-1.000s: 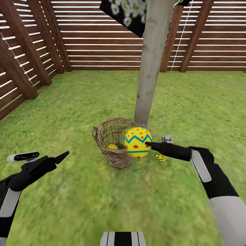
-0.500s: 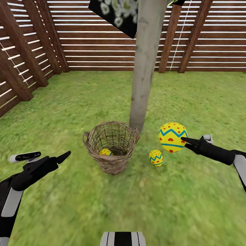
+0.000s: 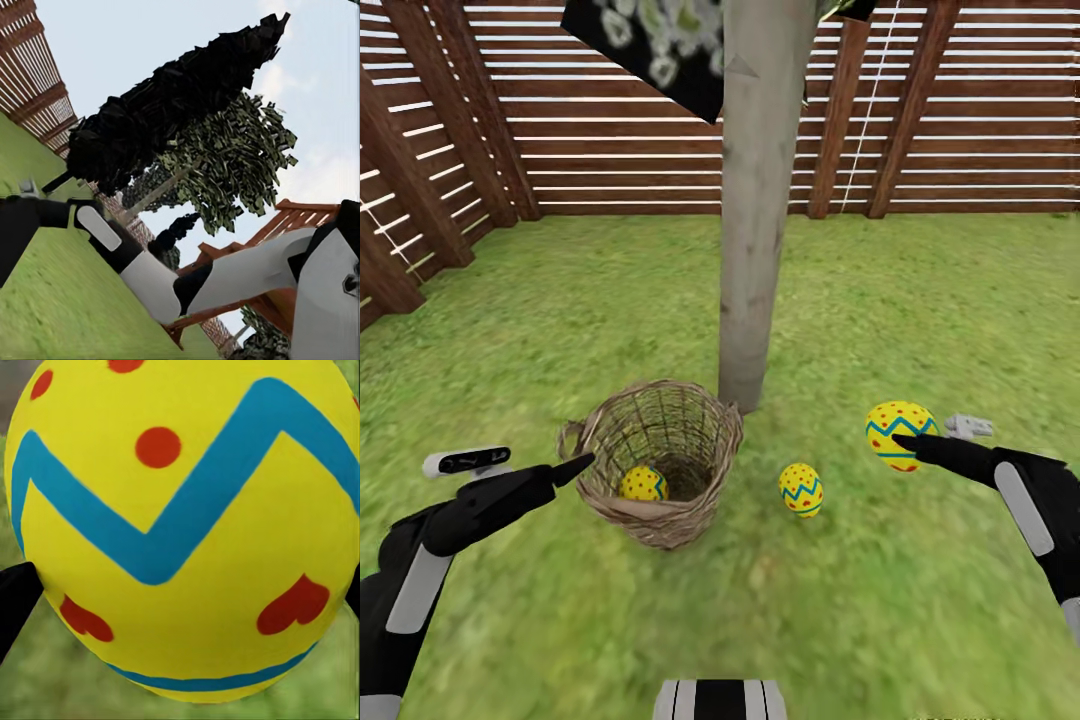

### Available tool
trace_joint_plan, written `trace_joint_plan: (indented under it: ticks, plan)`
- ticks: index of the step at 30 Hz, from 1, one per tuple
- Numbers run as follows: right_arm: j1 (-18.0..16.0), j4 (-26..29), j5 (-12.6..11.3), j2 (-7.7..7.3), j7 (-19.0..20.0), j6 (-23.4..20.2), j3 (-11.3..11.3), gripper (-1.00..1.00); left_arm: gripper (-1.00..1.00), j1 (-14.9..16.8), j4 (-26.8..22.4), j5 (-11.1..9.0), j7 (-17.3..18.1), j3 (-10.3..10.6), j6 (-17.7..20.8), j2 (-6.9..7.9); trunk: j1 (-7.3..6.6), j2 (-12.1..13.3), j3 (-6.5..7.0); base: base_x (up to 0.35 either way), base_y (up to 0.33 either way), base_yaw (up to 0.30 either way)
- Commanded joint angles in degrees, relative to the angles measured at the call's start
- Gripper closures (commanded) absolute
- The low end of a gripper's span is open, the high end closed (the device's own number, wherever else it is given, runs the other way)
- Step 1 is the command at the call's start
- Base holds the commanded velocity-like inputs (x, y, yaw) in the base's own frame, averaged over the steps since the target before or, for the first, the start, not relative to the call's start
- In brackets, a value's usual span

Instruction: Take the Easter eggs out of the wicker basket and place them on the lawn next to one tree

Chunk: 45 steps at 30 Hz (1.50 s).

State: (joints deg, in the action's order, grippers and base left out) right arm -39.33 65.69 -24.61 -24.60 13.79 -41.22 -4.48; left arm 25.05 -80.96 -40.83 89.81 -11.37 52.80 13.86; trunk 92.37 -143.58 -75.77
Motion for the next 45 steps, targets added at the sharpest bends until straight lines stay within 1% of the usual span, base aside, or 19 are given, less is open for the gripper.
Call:
trace_joint_plan:
  ticks: [1, 2, 4, 8, 10, 12, 14, 16, 17, 19, 20, 21, 22, 23, 26, 28, 35, 43, 45]
  plan:
    - [0.0, 0.0, 0.2, 0.09, 0.2, -0.2, 0.0, 1.00, -1.00, 0.0, -0.1, -0.1, 0.2, 0.1, -0.1, 0.02, 0.00, 0.0, 0.03, 0.022, 0.000, -0.223]
    - [0.0, -0.1, 0.4, 0.14, -0.1, -0.2, 0.2, 1.00, -1.00, 0.0, -0.1, -0.1, 0.2, 0.2, -1.0, 0.02, 0.00, 0.0, 0.10, 0.011, 0.000, -0.227]
    - [-0.1, -0.1, 1.7, 2.30, -2.2, 0.1, 1.4, 1.00, -1.00, 0.0, -0.1, -0.1, 0.2, 0.3, -2.1, 0.02, 0.00, 0.0, 0.24, 0.024, 0.000, -0.233]
    - [-0.1, -0.7, 10.4, 7.85, -5.6, 2.4, 3.9, 1.00, -1.00, 0.0, -0.1, 0.2, 0.2, 0.5, -2.3, 0.08, 0.00, 0.0, 0.51, 0.271, 0.000, -0.237]
    - [-0.1, -1.0, 12.7, 9.19, -5.8, 2.5, 4.1, 1.00, -1.00, 0.0, -0.1, 0.2, 0.2, 0.4, -2.4, 0.10, 0.00, 0.0, 0.64, 0.325, 0.000, -0.237]
    - [-0.1, -2.1, 13.5, 10.12, -5.8, 2.6, 4.5, 1.00, -1.00, 0.0, -0.1, 0.2, 0.2, 0.4, -2.3, 0.19, 0.00, 0.0, 0.77, 0.329, 0.000, -0.237]
    - [-0.1, -4.6, 13.6, 10.65, -6.0, 3.8, 7.6, 1.00, -1.00, 0.0, -0.1, 0.2, 0.2, 0.3, -2.3, 0.25, 0.00, 0.0, 0.83, 0.330, 0.000, -0.110]
    - [-0.1, -7.5, 13.5, 11.29, -10.0, 9.5, 10.4, 1.00, -1.00, 0.0, -0.1, 0.2, 0.2, 0.1, -2.2, 0.42, 0.00, 0.0, 0.84, 0.330, 0.000, -0.017]
    - [-0.1, -8.1, 13.4, 11.69, -13.1, 11.6, 10.8, 1.00, -1.00, 0.0, -0.3, 0.2, 0.2, -0.1, -2.3, 0.55, 0.00, 0.0, 0.84, 0.330, 0.000, -0.003]
    - [-0.1, -9.4, 13.6, 13.68, -15.4, 13.0, 11.0, 1.00, -1.00, 0.0, -0.7, 0.2, 0.2, -0.1, -2.3, 0.68, 0.00, 0.0, 0.84, 0.297, 0.000, -0.001]
    - [-0.1, -11.6, 15.4, 14.69, -16.3, 14.6, 11.4, 1.00, -1.00, 0.0, -0.8, 0.2, 0.2, -0.1, -2.3, 0.76, 0.00, 0.0, 0.84, 0.108, 0.000, 0.000]
    - [-0.4, -14.2, 18.6, 16.02, -17.8, 16.8, 12.2, 1.00, -1.00, 0.0, -0.8, 0.2, 0.2, -0.1, -2.3, 0.79, 0.00, 0.0, 0.84, 0.044, 0.000, 0.000]
    - [-0.7, -17.5, 21.7, 17.81, -20.6, 18.3, 12.5, 1.00, -1.00, 0.0, -0.9, 0.2, 0.2, -0.1, -2.3, 0.80, 0.00, 0.0, 0.84, 0.018, 0.000, 0.000]
    - [-2.4, -23.1, 23.4, 19.07, -24.6, 19.5, 12.7, 1.00, -1.00, 0.0, -0.9, 0.2, 0.2, -0.1, -2.3, 0.81, 0.00, 0.0, 0.84, 0.006, 0.000, 0.000]
    - [-10.1, -40.0, 24.1, 19.62, -26.8, 26.0, 12.7, 1.00, -1.00, 0.0, -0.9, 0.1, 0.2, -0.1, -2.3, 0.81, 0.02, 0.0, 0.62, 0.001, 0.000, 0.000]
    - [-12.3, -45.4, 24.2, 19.65, -27.1, 29.0, 12.7, 1.00, -1.00, 0.0, -0.9, 0.1, 0.2, -0.1, -2.3, 0.81, 0.07, -0.1, 0.17, 0.000, 0.000, 0.000]
    - [-13.3, -48.7, 24.6, 19.66, -27.1, 30.0, 12.6, 1.00, -1.00, 0.0, -0.9, 0.1, 0.2, 0.0, -2.3, 0.66, 0.25, -0.1, -1.38, 0.000, 0.000, 0.000]
    - [-13.3, -48.1, 24.8, 19.73, -26.7, 30.3, 12.9, 1.00, -1.00, 0.0, -1.3, 0.0, 0.2, -0.1, -2.3, 0.82, 0.46, -0.3, -3.15, 0.000, 0.000, 0.000]
    - [-13.3, -47.9, 24.9, 19.88, -26.7, 31.5, 13.0, 1.00, -1.00, 0.0, -1.6, 0.0, 0.2, -0.1, -2.3, 1.97, 0.51, -0.3, -3.59, 0.000, 0.000, 0.000]
